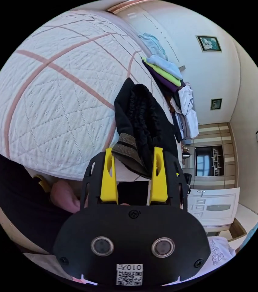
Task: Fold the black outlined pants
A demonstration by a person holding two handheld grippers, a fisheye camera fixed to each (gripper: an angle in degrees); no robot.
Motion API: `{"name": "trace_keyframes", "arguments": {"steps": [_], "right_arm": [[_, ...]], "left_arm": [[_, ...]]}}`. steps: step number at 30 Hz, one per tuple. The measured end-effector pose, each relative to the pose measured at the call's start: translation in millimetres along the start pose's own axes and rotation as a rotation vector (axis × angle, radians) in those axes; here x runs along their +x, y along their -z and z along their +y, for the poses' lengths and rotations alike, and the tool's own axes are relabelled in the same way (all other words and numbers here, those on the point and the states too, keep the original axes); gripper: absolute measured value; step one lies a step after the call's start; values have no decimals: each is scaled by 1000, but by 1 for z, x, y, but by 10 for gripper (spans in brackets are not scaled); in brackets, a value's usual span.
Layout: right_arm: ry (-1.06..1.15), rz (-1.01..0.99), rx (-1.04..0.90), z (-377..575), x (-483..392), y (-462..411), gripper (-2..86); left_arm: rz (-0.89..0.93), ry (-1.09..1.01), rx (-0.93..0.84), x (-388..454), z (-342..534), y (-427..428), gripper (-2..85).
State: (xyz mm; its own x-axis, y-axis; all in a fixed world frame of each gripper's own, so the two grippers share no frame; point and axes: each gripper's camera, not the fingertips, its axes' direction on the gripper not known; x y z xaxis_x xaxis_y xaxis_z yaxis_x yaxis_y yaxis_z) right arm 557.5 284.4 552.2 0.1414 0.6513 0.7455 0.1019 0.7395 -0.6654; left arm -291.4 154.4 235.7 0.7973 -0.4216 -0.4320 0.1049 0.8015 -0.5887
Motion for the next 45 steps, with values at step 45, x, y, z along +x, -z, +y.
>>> {"name": "trace_keyframes", "arguments": {"steps": [45], "right_arm": [[1222, -439, -743, -364, -543, -814, 50]], "left_arm": [[-55, -246, 1480, -429, 230, 510, 83]]}}
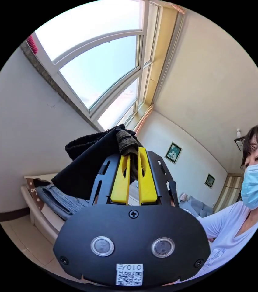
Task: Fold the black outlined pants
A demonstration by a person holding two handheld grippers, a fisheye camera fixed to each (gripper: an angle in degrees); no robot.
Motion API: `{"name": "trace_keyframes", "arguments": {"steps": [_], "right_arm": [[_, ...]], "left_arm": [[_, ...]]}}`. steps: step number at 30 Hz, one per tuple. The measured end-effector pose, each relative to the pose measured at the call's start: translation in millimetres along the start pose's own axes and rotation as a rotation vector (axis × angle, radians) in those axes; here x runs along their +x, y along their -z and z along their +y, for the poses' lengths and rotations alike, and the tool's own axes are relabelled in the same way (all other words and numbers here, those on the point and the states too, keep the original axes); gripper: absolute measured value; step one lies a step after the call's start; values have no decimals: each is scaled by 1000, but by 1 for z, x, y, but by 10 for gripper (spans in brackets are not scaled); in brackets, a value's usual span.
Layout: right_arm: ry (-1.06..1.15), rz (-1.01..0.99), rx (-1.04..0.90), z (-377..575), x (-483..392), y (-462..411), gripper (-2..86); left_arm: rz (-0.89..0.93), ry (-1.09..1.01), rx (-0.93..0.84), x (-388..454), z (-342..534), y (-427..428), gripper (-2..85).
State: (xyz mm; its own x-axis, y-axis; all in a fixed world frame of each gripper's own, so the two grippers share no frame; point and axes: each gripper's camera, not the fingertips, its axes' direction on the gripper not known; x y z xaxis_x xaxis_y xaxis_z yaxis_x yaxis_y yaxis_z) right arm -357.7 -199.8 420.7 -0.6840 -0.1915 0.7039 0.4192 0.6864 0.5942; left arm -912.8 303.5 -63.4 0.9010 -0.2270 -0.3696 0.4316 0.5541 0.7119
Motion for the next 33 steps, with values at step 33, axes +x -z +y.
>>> {"name": "trace_keyframes", "arguments": {"steps": [33], "right_arm": [[-409, 509, -204, 136, 154, -84, 115]], "left_arm": [[-547, -28, -373, -154, 198, 53, 50]]}}
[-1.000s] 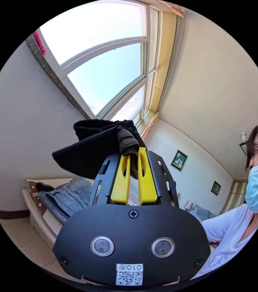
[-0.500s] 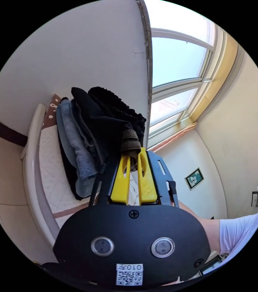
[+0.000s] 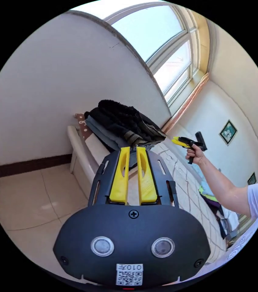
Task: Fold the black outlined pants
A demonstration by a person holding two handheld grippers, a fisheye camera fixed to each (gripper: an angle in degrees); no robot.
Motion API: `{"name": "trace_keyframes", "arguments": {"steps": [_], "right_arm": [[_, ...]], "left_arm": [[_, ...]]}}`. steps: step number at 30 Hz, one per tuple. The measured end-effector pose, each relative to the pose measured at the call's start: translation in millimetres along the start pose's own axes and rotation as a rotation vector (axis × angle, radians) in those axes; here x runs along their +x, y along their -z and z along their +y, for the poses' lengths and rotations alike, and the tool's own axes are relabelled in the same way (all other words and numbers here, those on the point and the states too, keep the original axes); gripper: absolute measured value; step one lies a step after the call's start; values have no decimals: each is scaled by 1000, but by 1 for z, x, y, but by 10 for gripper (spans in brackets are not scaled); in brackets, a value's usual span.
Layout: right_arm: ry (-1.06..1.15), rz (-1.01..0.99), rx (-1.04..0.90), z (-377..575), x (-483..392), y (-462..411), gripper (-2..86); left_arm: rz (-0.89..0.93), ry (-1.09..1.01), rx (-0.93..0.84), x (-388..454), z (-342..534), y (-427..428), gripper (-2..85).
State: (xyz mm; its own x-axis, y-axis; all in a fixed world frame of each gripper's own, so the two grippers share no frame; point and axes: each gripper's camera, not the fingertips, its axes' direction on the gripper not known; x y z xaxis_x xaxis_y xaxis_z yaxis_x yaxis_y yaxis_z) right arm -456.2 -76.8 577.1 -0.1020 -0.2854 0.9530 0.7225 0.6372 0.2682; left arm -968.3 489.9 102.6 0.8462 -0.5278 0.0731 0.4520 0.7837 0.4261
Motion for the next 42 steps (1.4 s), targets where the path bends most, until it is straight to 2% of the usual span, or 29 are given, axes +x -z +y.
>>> {"name": "trace_keyframes", "arguments": {"steps": [4, 8, 11, 12, 13, 14, 17, 19, 25, 27, 29, 31, 34, 35, 39, 42], "right_arm": [[-15, 24, 102, 133, -57, 29, 111], [-78, 177, 159, 251, -98, 47, 125], [-97, 189, 202, 285, -104, 62, 129], [-100, 182, 206, 285, -104, 65, 130], [-84, 166, 218, 279, -105, 71, 131], [-50, 167, 235, 268, -108, 75, 132], [27, 175, 249, 217, -113, 78, 142], [40, 154, 276, 178, -107, 77, 147], [-6, -23, 305, 16, -53, 28, 144], [-23, -56, 276, -34, -35, 4, 136], [-42, -86, 129, -96, -12, -33, 142], [-54, -16, -2, -128, 2, -64, 146], [-87, -75, -166, -151, 19, -104, 132], [-74, -99, -176, -154, 17, -107, 116], [54, 32, -174, -156, -7, -94, 65], [127, 55, -161, -166, -25, -72, 44]], "left_arm": [[-62, -63, 5, 0, -48, -21, 47], [-43, -26, -61, -9, -64, -45, 48], [-72, -5, -92, -14, -58, -52, 50], [-41, -15, -166, -17, -56, -68, 50], [-33, -27, -268, -20, -54, -88, 51], [-39, -29, -287, -22, -53, -94, 51], [11, -20, -181, -28, -55, -77, 53], [-38, -26, -81, -29, -61, -45, 62], [82, 173, -181, -106, -71, -74, 97], [159, 224, -214, -125, -74, -90, 105], [222, 233, -256, -136, -77, -108, 110], [238, 245, -245, -143, -79, -117, 115], [290, 283, -244, -151, -80, -130, 113], [300, 288, -252, -152, -81, -134, 112], [302, 289, -253, -150, -92, -147, 88], [246, 263, -147, -134, -107, -137, 52]]}}
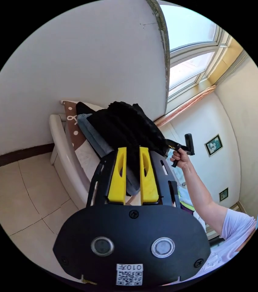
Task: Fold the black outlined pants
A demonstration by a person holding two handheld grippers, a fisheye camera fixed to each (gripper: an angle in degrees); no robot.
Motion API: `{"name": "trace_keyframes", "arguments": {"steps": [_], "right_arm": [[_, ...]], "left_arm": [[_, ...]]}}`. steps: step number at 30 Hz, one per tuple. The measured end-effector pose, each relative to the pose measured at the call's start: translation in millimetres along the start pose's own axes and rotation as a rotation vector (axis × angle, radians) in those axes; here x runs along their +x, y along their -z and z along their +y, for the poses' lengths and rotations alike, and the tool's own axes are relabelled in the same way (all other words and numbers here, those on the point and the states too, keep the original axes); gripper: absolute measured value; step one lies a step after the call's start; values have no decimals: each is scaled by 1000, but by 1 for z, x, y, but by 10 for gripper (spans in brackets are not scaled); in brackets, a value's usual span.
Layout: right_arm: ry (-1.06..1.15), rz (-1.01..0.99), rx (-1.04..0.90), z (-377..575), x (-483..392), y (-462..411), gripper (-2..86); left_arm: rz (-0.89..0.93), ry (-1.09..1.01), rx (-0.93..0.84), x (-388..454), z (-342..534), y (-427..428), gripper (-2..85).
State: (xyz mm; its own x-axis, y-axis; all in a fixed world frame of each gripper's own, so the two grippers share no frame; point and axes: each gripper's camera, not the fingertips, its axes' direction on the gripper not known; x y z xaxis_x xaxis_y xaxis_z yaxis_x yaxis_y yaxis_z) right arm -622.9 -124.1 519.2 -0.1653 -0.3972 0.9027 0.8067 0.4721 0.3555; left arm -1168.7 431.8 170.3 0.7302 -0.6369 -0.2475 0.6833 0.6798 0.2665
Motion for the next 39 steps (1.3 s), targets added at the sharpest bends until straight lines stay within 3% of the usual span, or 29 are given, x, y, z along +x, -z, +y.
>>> {"name": "trace_keyframes", "arguments": {"steps": [4, 6, 8, 13, 14, 16, 21, 23, 28, 33, 35, 37, 39], "right_arm": [[-40, 52, 90, 7, 8, 26, 45], [-50, 7, -31, 12, 15, 3, 49], [-26, 58, -25, 23, 9, -5, 52], [39, -57, 112, 29, -10, 22, 52], [5, -29, 68, 27, -10, 17, 53], [-74, 20, -17, 28, -3, 3, 57], [-181, -60, 104, 64, 7, 22, 91], [-161, -40, 203, 104, -9, 47, 94], [-141, 179, 240, 241, -64, 84, 96], [-204, 212, 363, 406, -150, 111, 100], [-269, 288, 406, 476, -194, 136, 102], [-342, 369, 439, 524, -220, 159, 104], [-410, 434, 454, 569, -237, 187, 105]], "left_arm": [[-110, -107, 17, 44, -18, -13, 15], [-166, -104, 1, 53, -16, -23, 8], [-144, -69, 29, 50, -7, -22, 4], [-73, -98, 102, 76, -2, 3, 0], [-83, -112, 110, 82, -5, 6, 0], [-132, -116, 63, 96, -17, 0, 1], [-128, -75, -72, 95, -26, -29, 10], [-144, -98, -39, 112, -23, -15, 17], [-496, -487, 91, 246, -8, 30, 26], [-493, -772, -10, 364, -38, -21, 31], [-476, -743, -95, 378, -53, -55, 30], [-477, -620, -338, 361, -63, -121, 26], [-433, -562, -355, 353, -54, -141, 20]]}}
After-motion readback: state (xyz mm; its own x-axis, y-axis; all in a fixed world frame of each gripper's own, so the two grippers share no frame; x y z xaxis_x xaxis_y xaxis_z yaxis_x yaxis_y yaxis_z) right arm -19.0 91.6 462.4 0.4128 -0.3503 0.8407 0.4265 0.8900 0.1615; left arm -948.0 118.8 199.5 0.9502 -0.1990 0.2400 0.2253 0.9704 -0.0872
